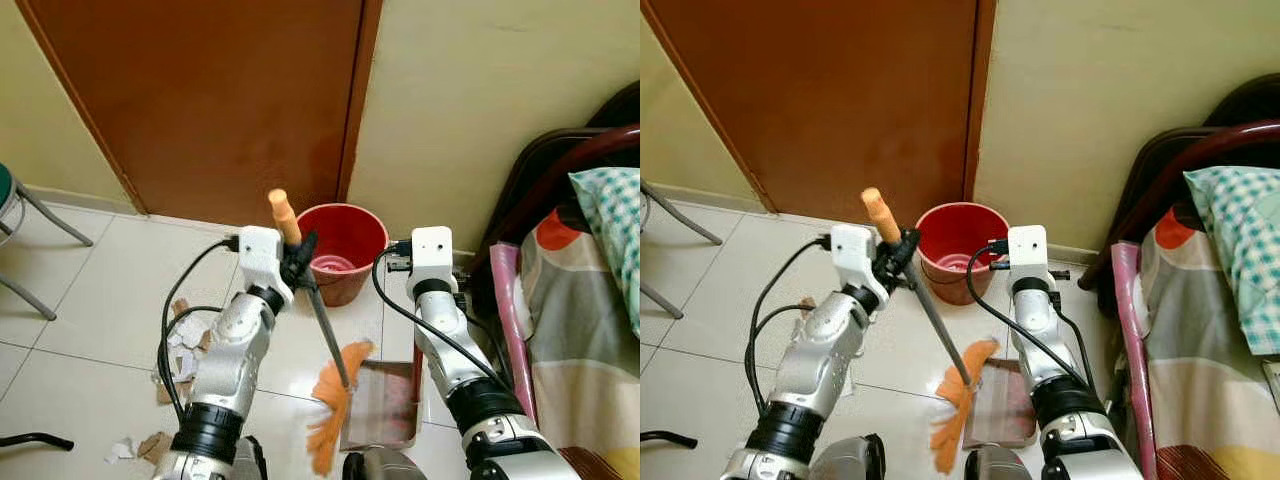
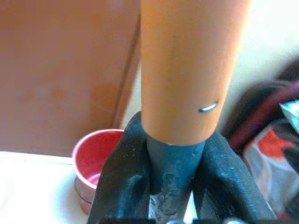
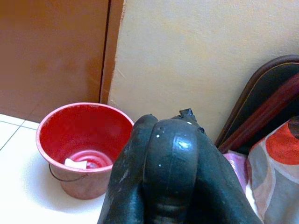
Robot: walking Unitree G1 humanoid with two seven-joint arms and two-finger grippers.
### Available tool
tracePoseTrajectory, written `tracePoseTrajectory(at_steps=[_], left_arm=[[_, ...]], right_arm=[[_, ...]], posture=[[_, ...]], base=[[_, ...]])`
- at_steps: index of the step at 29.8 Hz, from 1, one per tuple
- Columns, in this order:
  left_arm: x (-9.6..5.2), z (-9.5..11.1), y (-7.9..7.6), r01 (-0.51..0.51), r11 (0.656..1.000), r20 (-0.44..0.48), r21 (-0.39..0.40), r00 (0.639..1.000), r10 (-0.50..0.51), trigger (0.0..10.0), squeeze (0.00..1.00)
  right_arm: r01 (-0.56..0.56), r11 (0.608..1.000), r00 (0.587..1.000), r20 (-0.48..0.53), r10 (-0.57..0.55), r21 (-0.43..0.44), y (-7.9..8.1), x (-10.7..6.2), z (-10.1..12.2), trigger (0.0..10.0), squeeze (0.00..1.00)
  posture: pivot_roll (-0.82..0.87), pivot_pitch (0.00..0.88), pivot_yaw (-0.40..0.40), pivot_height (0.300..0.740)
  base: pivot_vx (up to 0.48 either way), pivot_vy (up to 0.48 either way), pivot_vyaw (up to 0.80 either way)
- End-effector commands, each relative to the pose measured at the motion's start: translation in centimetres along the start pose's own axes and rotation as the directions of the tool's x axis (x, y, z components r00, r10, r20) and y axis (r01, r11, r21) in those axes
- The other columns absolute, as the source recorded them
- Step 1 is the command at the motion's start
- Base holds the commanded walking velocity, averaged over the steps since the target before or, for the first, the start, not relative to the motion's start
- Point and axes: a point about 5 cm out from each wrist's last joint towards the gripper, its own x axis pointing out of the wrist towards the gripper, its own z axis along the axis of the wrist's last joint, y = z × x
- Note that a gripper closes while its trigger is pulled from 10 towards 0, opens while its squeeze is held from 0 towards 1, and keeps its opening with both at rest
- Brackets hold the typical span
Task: Sweep floor
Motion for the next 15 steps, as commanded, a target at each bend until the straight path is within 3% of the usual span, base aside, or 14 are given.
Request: tracePoseTrajectory(at_steps=[1,3,8,14,15], left_arm=[[0.1,1.3,0.3,-0.028,0.999,0.058,-0.041,0.998,0.031,10.0,0.00],[0.0,1.4,0.5,-0.035,0.999,0.061,-0.038,0.997,0.038,10.0,0.00],[-0.6,3.8,4.2,-0.174,0.983,0.126,-0.059,0.975,0.180,10.0,0.00],[-2.6,3.9,7.6,-0.272,0.962,0.108,-0.008,0.956,0.271,10.0,0.00],[-2.6,3.9,7.6,-0.272,0.962,0.108,-0.008,0.956,0.271,10.0,0.00]], right_arm=[[0.000,1.000,1.000,-0.013,0.000,0.008,-0.1,0.1,-0.2,10.0,0.00],[0.000,1.000,1.000,-0.014,0.000,0.008,-0.1,0.1,-0.2,10.0,0.00],[-0.005,1.000,1.000,-0.020,0.006,0.025,-0.2,0.1,-0.3,10.0,0.00],[-0.006,0.997,1.000,-0.012,0.007,0.073,-0.7,0.0,0.0,10.0,0.00],[-0.006,0.997,1.000,-0.012,0.007,0.073,-0.7,0.0,0.0,10.0,0.00]], posture=[[0.00,0.103,-0.044,0.740],[0.00,0.103,-0.044,0.740],[0.01,0.115,-0.045,0.740],[0.02,0.120,-0.045,0.740],[0.02,0.120,-0.045,0.740]], base=[[0.000,0.000,0.00],[0.000,0.000,0.00],[0.000,0.000,0.00],[0.000,0.000,0.00],[0.000,0.000,0.00]])
